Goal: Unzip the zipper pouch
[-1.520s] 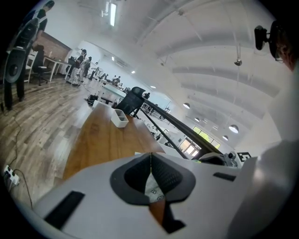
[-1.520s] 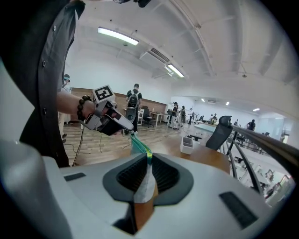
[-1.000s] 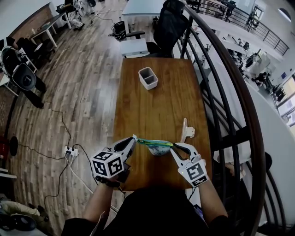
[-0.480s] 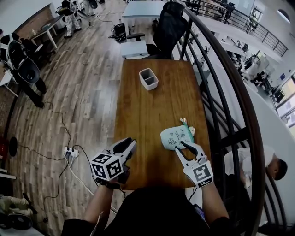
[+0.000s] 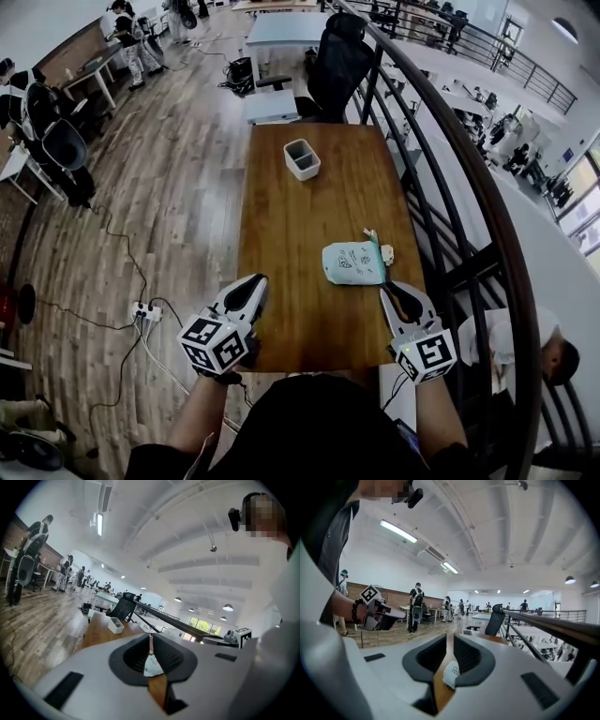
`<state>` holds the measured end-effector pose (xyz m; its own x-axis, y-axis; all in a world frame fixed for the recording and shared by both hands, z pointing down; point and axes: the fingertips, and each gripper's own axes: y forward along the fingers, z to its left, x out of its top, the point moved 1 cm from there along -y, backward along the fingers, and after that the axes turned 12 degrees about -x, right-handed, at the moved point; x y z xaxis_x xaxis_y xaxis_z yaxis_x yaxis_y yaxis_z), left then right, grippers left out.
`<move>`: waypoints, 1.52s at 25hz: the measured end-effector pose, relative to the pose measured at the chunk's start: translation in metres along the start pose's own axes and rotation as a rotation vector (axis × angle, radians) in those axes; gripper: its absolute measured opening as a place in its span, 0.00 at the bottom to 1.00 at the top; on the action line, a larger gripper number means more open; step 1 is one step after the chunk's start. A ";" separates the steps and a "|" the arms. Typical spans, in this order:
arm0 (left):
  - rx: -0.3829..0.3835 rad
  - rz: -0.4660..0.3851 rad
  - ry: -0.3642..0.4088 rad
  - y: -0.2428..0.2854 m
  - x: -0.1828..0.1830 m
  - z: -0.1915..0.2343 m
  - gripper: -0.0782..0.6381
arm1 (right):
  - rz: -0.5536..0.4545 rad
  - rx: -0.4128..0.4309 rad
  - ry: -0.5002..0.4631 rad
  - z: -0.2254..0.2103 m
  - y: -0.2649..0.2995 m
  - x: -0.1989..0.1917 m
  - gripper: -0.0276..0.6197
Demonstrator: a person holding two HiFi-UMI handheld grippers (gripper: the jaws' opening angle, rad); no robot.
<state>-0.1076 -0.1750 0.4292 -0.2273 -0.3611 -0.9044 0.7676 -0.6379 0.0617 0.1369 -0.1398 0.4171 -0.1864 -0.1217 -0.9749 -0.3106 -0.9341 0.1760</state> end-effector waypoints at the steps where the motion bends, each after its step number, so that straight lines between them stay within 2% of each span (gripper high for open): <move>1: -0.002 -0.004 0.007 -0.006 0.000 -0.004 0.15 | -0.011 -0.013 0.006 0.001 -0.009 0.003 0.10; 9: -0.008 -0.026 0.124 -0.041 -0.003 -0.031 0.13 | -0.043 -0.089 0.025 0.012 -0.062 0.006 0.07; 19: 0.054 -0.116 0.195 -0.084 0.014 -0.054 0.13 | -0.099 -0.082 0.069 0.018 -0.093 0.024 0.04; 24: 0.098 -0.153 0.157 -0.092 0.017 -0.058 0.13 | -0.102 -0.055 0.098 0.010 -0.091 0.027 0.03; 28: 0.138 -0.157 0.193 -0.096 0.014 -0.071 0.13 | -0.111 -0.030 0.106 0.000 -0.095 0.027 0.03; 38: 0.164 -0.184 0.191 -0.083 0.010 -0.093 0.13 | -0.116 -0.016 0.147 -0.036 -0.100 0.017 0.03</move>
<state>-0.1174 -0.0623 0.3756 -0.2246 -0.1052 -0.9688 0.6139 -0.7874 -0.0568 0.1983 -0.0605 0.3777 -0.0115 -0.0598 -0.9981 -0.3070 -0.9498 0.0604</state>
